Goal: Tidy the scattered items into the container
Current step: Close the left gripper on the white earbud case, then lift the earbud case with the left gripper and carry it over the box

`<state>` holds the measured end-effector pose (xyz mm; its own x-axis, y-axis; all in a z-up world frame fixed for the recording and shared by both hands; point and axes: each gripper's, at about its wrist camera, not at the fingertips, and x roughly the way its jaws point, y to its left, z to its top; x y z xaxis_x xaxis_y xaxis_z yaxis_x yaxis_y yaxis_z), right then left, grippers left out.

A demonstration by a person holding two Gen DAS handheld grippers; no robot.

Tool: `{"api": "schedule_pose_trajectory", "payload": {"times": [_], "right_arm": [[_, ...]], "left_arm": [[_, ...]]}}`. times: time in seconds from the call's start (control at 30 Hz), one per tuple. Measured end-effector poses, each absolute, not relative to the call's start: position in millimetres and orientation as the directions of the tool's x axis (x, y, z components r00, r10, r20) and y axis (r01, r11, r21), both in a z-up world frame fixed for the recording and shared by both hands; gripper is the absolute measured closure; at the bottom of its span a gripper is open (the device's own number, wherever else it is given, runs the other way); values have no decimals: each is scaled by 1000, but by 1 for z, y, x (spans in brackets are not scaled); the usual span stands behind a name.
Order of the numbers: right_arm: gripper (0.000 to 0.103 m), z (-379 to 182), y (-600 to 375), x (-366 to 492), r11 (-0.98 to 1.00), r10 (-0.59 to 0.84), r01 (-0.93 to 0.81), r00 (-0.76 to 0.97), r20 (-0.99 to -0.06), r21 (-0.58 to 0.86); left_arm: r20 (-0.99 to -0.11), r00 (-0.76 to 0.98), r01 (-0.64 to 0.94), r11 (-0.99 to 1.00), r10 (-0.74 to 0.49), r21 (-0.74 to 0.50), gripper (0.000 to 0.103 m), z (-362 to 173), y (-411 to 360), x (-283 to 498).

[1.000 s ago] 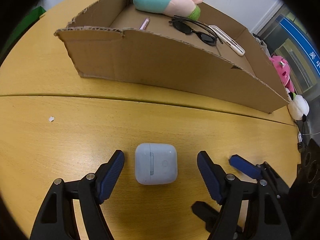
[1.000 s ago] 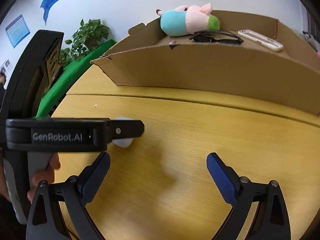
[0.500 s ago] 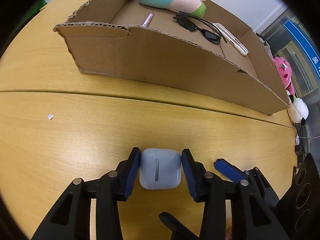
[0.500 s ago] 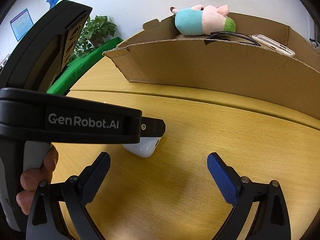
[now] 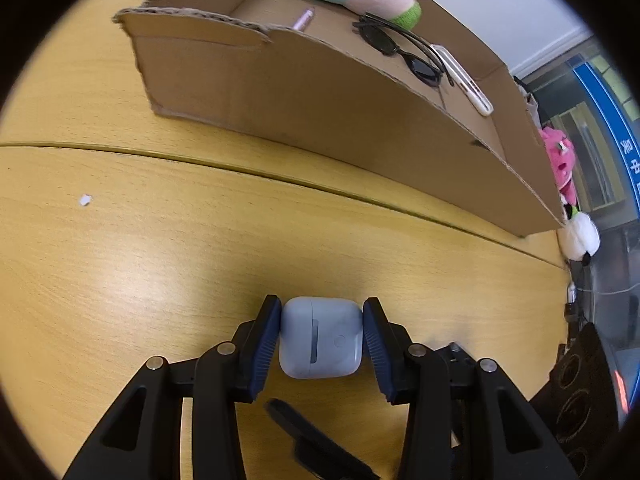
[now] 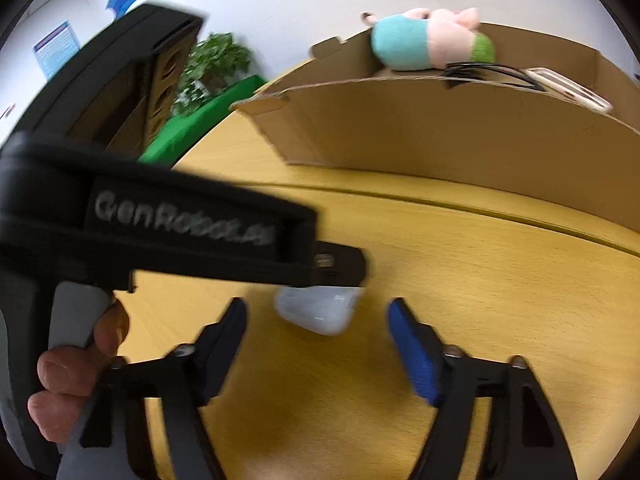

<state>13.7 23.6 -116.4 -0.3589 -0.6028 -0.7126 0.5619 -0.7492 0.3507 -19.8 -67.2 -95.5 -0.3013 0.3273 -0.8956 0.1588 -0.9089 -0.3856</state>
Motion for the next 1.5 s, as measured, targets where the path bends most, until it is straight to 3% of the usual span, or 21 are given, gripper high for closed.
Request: {"api": "schedule_pose_trajectory", "payload": {"times": [0.07,0.13,0.2,0.53,0.63,0.9,1.5], "right_arm": [[43,-117,25,13,-751,-604,556,-363,-710,355],[60,-118,30,9,-758,-604,537,-364,-709,370],[62,-120,35,6,-757,-611,526,-360,-705,388],[55,-120,46,-3,-765,-617,485,-360,-700,425],[61,-120,47,-5,-760,-622,488,-355,-698,429],[62,-105,61,-13,-754,-637,486,-378,-671,442],[64,-16,107,-101,-750,-640,530,-435,-633,394]], "left_arm": [[-895,-302,166,-906,329,-389,62,-95,-67,-20],[-891,-302,172,-900,339,-401,62,-96,-67,-20],[-885,-302,169,-894,353,-415,62,-96,-65,-19],[-872,-315,128,-893,376,-431,62,-80,-44,-21],[-866,-325,118,-892,380,-436,62,-74,-40,-22],[-846,-351,69,-890,401,-450,62,-57,-26,-28],[-771,-420,-104,-870,478,-482,62,35,8,-120]]}}
